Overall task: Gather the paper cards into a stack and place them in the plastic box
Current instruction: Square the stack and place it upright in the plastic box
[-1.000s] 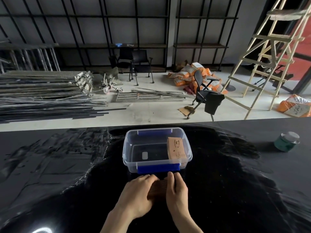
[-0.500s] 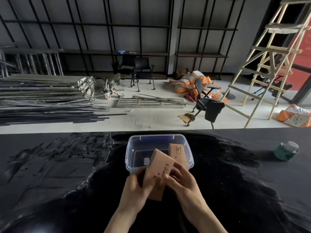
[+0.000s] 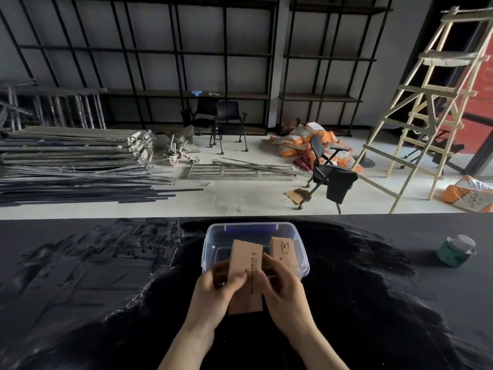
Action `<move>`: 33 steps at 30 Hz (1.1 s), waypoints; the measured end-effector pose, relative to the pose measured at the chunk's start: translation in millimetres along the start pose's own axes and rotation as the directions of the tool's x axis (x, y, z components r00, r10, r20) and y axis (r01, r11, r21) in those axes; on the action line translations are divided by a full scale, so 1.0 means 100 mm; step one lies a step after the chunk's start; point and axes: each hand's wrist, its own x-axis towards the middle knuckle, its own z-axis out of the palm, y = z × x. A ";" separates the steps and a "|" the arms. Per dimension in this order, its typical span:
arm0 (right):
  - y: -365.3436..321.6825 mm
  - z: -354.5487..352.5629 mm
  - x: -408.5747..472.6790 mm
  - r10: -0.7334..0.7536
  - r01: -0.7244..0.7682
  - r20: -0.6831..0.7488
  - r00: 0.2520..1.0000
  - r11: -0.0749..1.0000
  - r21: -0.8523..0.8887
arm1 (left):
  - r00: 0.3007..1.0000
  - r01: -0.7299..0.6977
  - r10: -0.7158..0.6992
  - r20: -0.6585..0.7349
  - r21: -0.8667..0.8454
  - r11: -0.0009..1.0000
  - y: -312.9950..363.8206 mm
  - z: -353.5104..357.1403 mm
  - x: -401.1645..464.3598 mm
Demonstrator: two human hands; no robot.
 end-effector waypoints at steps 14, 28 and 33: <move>0.28 0.13 -0.07 -0.182 0.324 0.273 0.945 0.378 -0.868 | 0.979 -0.004 -0.017 -0.201 -0.102 0.995 0.13 -0.13 0.10; 0.22 -0.56 -0.22 -0.390 0.227 -0.037 0.920 0.607 -0.761 | 0.986 0.084 -0.082 -0.147 0.009 0.996 0.14 0.19 0.31; 0.77 -1.08 0.18 -0.048 -0.125 -0.174 0.984 0.514 -0.848 | 0.982 0.155 -0.142 -0.122 0.108 0.982 0.07 0.36 0.45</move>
